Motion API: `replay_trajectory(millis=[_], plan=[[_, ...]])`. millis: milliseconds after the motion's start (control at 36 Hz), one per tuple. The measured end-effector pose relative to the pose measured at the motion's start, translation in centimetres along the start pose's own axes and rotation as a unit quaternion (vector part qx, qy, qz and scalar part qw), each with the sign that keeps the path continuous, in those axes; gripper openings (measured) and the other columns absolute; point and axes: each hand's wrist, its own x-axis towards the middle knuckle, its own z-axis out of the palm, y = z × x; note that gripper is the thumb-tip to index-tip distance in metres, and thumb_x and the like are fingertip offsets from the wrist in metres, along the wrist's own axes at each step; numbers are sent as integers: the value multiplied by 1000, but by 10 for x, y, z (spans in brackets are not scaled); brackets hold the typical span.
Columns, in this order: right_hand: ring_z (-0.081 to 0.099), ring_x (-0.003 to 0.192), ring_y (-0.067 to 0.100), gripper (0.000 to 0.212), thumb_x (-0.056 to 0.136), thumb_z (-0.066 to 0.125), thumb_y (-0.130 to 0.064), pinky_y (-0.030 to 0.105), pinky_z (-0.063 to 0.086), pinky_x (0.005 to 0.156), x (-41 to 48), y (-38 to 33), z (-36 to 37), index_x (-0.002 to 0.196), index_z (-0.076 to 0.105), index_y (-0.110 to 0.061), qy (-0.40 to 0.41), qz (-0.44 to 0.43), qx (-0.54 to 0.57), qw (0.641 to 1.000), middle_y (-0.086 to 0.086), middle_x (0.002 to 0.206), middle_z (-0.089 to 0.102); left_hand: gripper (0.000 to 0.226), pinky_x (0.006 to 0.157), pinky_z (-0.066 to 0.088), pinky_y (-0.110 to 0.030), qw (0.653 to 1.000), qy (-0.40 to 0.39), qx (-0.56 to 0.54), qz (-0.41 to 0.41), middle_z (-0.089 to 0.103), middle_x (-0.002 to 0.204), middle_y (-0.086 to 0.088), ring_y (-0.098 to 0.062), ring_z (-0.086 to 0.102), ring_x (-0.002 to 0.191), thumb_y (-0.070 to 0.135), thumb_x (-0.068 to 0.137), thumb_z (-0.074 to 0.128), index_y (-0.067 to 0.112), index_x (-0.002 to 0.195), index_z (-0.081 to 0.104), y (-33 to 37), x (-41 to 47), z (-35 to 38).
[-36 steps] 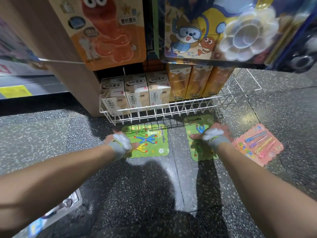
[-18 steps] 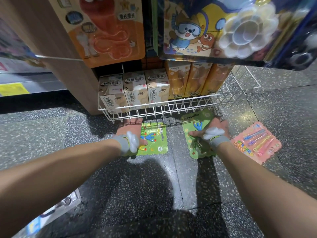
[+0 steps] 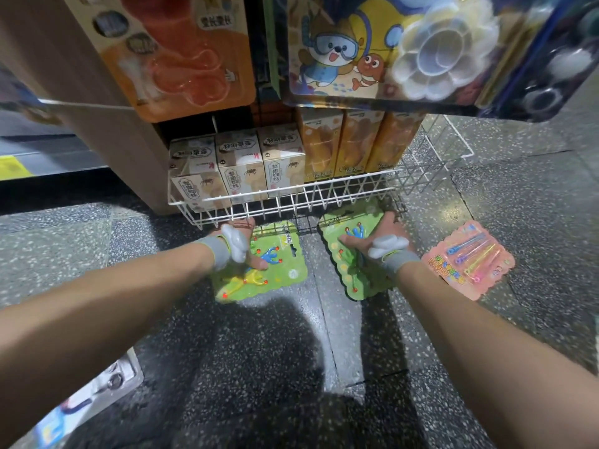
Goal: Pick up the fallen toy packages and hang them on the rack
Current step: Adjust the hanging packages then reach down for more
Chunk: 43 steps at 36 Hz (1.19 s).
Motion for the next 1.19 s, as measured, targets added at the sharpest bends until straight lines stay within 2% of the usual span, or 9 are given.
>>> replay_trajectory(millis=[83,194,278,472,667,778,917,1028,1195], plan=[[49,126,31,111,69,70,-71,34,41,90,-6,-3,-4,147,23,-9,-15,-8,-10,1000,17,145,41,91,108,37,-39,996,-66,-52,-12,47,145,-10,-29,46,132,57,76,74,13,147,38,5,-1,-11],[49,128,33,114,66,71,-72,38,43,98,-33,-1,-4,147,26,-7,-46,21,42,998,13,146,43,81,98,48,-43,989,-135,-61,-11,62,126,-9,-31,60,110,72,80,58,10,132,54,13,-28,-28],[53,123,29,93,74,64,-71,34,42,100,-57,0,-12,138,41,-7,-85,16,20,996,14,142,48,92,104,43,-42,989,-112,-93,-11,52,142,-12,-31,54,123,71,80,59,6,143,42,9,-47,-30],[31,142,32,109,73,62,-74,42,31,114,-131,-12,-44,153,16,-16,-133,5,34,990,15,158,23,65,98,40,-26,952,-149,-265,-32,59,132,-14,-28,55,122,47,82,72,6,130,59,7,-112,-59],[67,99,29,104,59,54,-90,41,54,83,-218,-30,-92,120,60,-6,-140,15,84,986,13,115,69,43,81,49,-30,918,-105,-368,-103,69,108,-8,-23,62,88,41,77,81,12,106,67,18,-209,-108],[41,127,42,57,95,60,-37,42,35,96,-266,-54,-147,131,52,7,-201,12,112,973,32,141,34,23,68,53,-28,876,-122,-450,-124,73,83,-2,-15,66,68,35,72,86,23,75,66,13,-261,-156],[49,126,37,83,82,63,-62,42,41,102,-326,-82,-218,138,42,-3,-164,36,139,976,20,143,46,75,84,58,-42,858,-142,-480,-116,74,101,-4,-23,72,89,66,48,86,17,103,71,1,-317,-229],[46,130,34,100,81,55,-73,43,39,104,-372,-105,-278,145,32,-1,-198,39,114,973,17,149,39,23,84,57,-34,844,-157,-508,-69,69,91,1,-12,66,79,19,87,73,13,108,64,18,-375,-308],[50,128,34,119,61,46,-93,46,40,106,-401,-116,-322,147,33,-12,-189,10,143,972,11,147,45,29,76,53,-26,865,-132,-476,-81,66,90,0,-21,64,90,42,88,70,16,101,69,12,-425,-377]])
